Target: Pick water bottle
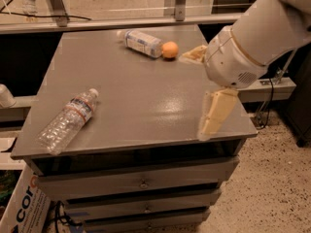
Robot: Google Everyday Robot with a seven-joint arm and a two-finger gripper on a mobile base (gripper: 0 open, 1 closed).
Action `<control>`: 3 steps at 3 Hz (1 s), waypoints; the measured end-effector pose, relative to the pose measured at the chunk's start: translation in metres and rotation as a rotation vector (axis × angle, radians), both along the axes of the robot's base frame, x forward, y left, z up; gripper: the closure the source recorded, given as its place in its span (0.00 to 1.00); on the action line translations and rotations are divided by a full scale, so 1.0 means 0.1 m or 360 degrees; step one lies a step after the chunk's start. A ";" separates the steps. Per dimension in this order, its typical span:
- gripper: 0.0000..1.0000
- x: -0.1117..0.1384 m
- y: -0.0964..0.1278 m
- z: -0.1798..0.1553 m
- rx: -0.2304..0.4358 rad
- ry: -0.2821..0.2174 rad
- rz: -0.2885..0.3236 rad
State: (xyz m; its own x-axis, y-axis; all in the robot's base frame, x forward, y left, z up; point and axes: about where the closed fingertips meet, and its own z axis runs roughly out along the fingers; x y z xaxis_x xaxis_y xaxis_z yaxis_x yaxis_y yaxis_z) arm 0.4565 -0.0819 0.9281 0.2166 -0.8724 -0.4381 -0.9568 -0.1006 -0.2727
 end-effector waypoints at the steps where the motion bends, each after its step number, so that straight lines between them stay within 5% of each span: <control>1: 0.00 0.07 -0.22 0.08 0.0010 -0.0035 -0.0063; 3: 0.00 0.41 0.09 -0.14 0.0104 -0.0080 0.0085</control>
Offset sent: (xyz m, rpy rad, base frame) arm 0.0540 -0.0070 -0.0085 0.0589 -0.0768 0.0240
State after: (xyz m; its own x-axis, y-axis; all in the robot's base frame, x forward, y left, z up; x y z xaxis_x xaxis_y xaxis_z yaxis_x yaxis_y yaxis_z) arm 0.4976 -0.0730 0.9141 0.2852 -0.8289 -0.4813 -0.9355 -0.1314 -0.3280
